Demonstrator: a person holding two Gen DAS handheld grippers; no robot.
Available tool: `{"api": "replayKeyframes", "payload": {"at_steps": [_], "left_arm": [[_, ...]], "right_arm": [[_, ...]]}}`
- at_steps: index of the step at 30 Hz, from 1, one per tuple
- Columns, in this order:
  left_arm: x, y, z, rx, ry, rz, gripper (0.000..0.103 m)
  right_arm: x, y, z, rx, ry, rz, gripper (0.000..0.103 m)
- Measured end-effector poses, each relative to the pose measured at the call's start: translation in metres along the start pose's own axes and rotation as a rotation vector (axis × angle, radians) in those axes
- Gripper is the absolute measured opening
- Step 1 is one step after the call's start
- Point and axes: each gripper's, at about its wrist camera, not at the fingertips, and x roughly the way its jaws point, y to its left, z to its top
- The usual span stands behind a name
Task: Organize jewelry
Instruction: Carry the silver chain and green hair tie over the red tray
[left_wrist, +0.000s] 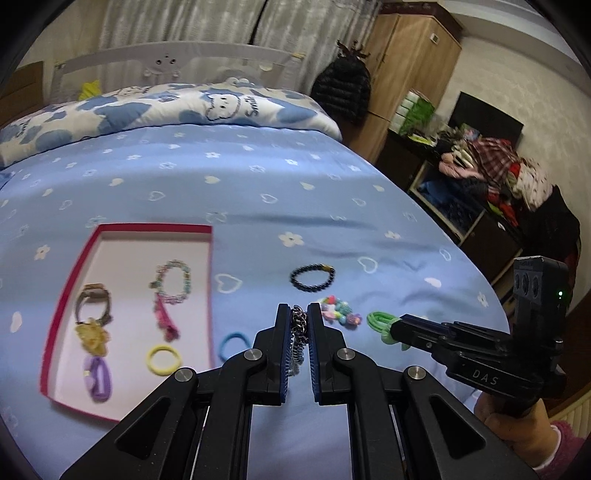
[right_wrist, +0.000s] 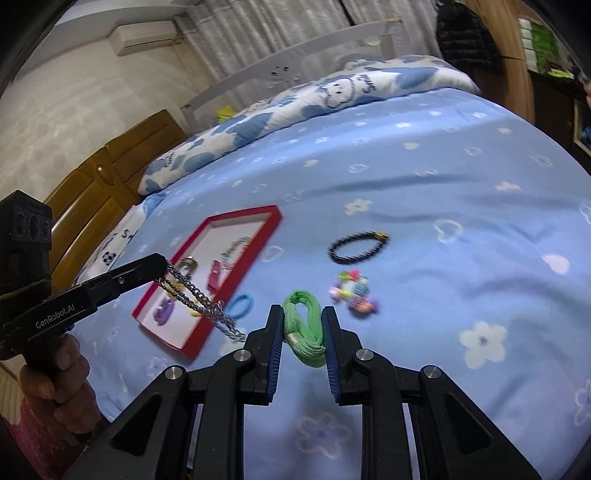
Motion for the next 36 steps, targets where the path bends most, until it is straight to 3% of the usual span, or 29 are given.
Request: {"api": "replayKeyframes", "payload": {"at_steps": [8, 20, 36], "left_arm": [[-0.028, 0.033, -0.005, -0.059, -0.028, 0.063, 0.007], [-0.034, 0.075, -0.015, -0.144, -0.009, 0.134, 0.007], [-0.017, 0.134, -0.03, -0.271, 0.036, 0.224, 0.007]], "right_arm": [[0.023, 0.039, 0.011, -0.06, 0.019, 0.086, 0.021], [0.075, 0.098, 0.014, -0.145, 0.092, 0.192, 0.021], [0.149, 0.145, -0.002, -0.263, 0.236, 0.187, 0.021]]}}
